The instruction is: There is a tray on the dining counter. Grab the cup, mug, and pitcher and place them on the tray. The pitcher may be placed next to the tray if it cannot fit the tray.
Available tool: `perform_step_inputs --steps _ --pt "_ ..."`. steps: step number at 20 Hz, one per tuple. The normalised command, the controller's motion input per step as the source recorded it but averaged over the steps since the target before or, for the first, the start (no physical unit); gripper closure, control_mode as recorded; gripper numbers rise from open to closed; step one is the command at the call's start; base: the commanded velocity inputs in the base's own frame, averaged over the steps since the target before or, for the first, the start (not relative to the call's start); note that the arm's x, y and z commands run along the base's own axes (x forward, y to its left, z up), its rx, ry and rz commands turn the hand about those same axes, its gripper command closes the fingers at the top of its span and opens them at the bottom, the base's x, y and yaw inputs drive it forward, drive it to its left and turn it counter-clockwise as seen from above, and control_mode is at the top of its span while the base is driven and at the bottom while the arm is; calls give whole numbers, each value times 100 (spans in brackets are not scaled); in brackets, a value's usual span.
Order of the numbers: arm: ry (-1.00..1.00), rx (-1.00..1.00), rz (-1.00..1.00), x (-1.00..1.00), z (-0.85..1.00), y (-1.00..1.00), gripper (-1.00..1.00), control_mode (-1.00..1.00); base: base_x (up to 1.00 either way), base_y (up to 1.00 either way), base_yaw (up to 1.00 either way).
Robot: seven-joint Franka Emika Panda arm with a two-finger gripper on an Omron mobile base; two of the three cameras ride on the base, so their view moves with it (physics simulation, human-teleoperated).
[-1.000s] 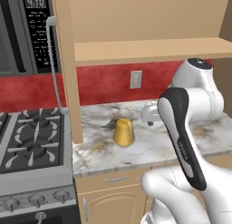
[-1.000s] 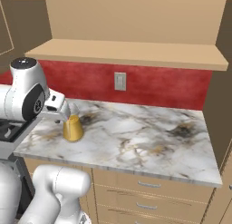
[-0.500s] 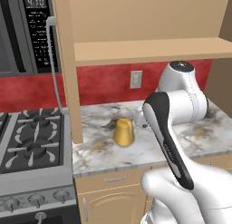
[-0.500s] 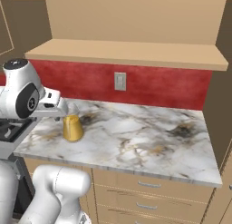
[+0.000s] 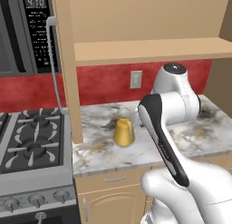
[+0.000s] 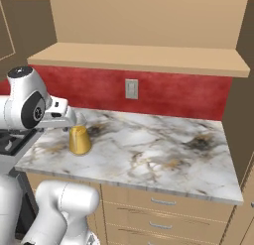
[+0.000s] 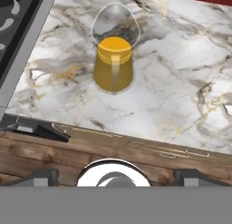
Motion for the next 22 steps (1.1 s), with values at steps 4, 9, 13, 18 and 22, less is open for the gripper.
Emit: perform_step_inputs --steps 4,9,13,18,22 --pt "-1 3 0 23 -25 0 -100 -100 0 0 0" --pt "-3 0 0 20 -23 0 -100 -100 0 0 0" --pt "-2 0 0 4 -16 1 -100 -100 0 0 0" --pt "0 0 0 19 -7 0 -100 -100 0 0 0" --pt "0 0 0 22 -13 1 -100 -100 0 0 0"
